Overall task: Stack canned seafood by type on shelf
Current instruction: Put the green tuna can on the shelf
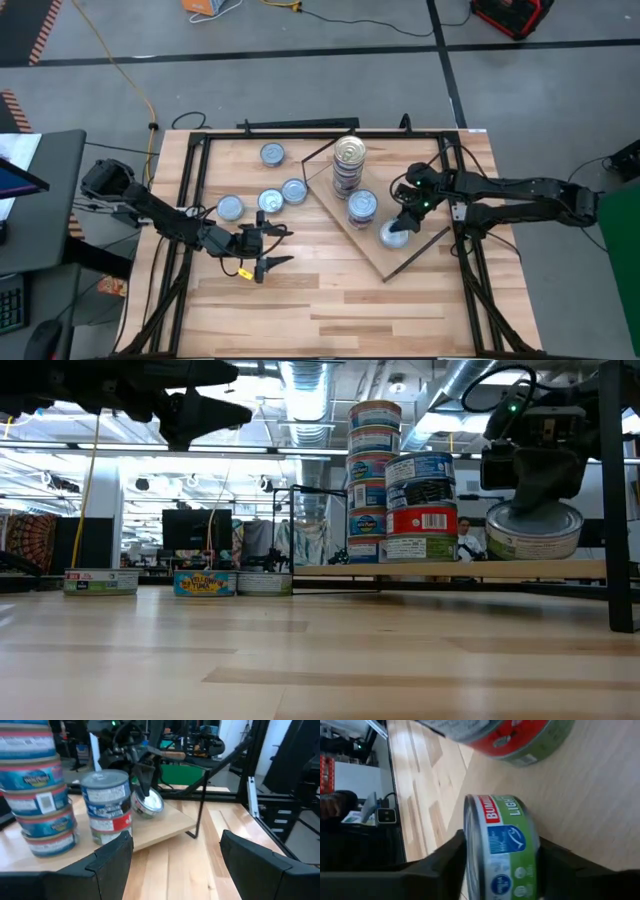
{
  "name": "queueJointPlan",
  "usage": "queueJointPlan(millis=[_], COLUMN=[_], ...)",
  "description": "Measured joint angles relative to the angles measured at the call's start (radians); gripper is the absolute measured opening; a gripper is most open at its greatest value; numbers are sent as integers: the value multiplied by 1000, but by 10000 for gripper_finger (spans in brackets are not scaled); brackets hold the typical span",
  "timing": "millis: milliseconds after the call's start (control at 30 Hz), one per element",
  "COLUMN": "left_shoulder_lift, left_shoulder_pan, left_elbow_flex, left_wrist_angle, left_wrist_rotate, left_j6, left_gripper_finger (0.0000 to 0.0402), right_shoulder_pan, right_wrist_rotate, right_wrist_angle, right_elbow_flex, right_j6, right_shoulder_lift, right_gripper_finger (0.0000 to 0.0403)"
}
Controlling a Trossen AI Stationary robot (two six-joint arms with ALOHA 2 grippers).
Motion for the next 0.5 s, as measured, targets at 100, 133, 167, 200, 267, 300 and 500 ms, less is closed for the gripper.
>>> queueJointPlan(millis=[100, 133, 167, 200, 267, 300, 500], left_shoulder_lift=[0, 0, 0, 0, 0, 0, -1], left_shoulder_pan=[0, 0, 1, 3, 8, 11, 42], left_elbow_flex=[18, 24, 29, 33, 42, 48, 58], left_wrist_angle=[-9, -16, -23, -25, -33, -46, -97], left_wrist_rotate=[-42, -58, -69, -78, -73, -62, -45], left_j6=[25, 30, 37, 40, 39, 36, -11], left_gripper_finger=[290, 290, 290, 290, 290, 290, 290], right_shoulder_pan=[-16, -21, -27, -30, -41, -47, -70], right_wrist_rotate=[11, 18, 23, 24, 26, 27, 26], right_wrist_angle=[-7, -18, -21, -24, -39, -41, -45], right_elbow_flex=[0, 0, 0, 0, 1, 1, 6], right_j6=[-18, -23, -24, -25, -26, -25, -26], right_shoulder_lift=[16, 21, 27, 34, 50, 56, 65], right_gripper_finger=[271, 283, 293, 302, 316, 322, 357])
